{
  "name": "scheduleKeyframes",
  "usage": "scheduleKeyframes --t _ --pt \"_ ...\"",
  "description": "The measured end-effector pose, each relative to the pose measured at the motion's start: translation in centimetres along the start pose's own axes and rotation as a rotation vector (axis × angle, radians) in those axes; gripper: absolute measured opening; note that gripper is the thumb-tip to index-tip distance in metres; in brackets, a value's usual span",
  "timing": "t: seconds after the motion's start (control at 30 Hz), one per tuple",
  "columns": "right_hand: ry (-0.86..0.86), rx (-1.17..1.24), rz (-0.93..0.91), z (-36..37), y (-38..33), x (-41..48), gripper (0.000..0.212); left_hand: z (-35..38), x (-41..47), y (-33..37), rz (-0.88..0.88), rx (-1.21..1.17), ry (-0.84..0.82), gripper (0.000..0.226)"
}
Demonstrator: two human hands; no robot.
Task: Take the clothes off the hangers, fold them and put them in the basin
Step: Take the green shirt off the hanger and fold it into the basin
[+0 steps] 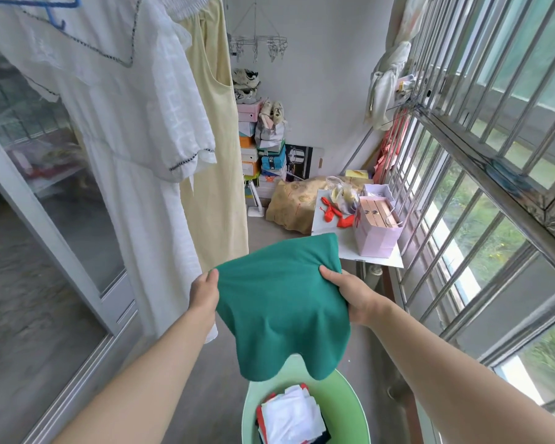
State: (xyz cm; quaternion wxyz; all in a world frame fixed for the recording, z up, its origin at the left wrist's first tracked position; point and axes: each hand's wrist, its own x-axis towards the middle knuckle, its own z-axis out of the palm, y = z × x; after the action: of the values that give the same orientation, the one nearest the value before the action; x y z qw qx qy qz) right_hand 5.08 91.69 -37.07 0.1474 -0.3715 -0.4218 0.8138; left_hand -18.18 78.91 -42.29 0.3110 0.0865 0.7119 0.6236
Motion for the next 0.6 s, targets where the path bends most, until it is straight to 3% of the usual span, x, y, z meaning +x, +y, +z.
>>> scheduleKeyframes --t 0.07,0.17,0.27,0.33,0.47,0.6 --pt "0.022 -0.001 -0.007 0.1 0.1 0.1 0.035 0.1 0.0 -0.1 -0.040 -0.043 -0.065 0.025" --pt "0.028 0.073 -0.032 0.2 0.0 0.3 0.035 0.1 -1.3 0.5 -0.151 -0.060 -0.356 0.024" --pt "0.050 0.104 -0.047 0.2 -0.5 0.3 0.035 -0.5 -1.5 -0.6 -0.201 0.091 -0.576 0.052" --pt "0.066 0.093 -0.053 0.2 -0.8 0.4 0.034 -0.5 -1.0 -1.3 -0.160 0.151 -0.519 0.052" --pt "0.148 0.018 -0.144 0.8 -0.7 0.5 0.020 -0.5 0.1 -1.4 -0.075 0.199 -0.136 0.044" --pt "0.287 -0.063 -0.306 1.2 -0.2 1.1 0.013 0.7 -0.7 -0.6 -0.167 0.128 -0.170 0.041"
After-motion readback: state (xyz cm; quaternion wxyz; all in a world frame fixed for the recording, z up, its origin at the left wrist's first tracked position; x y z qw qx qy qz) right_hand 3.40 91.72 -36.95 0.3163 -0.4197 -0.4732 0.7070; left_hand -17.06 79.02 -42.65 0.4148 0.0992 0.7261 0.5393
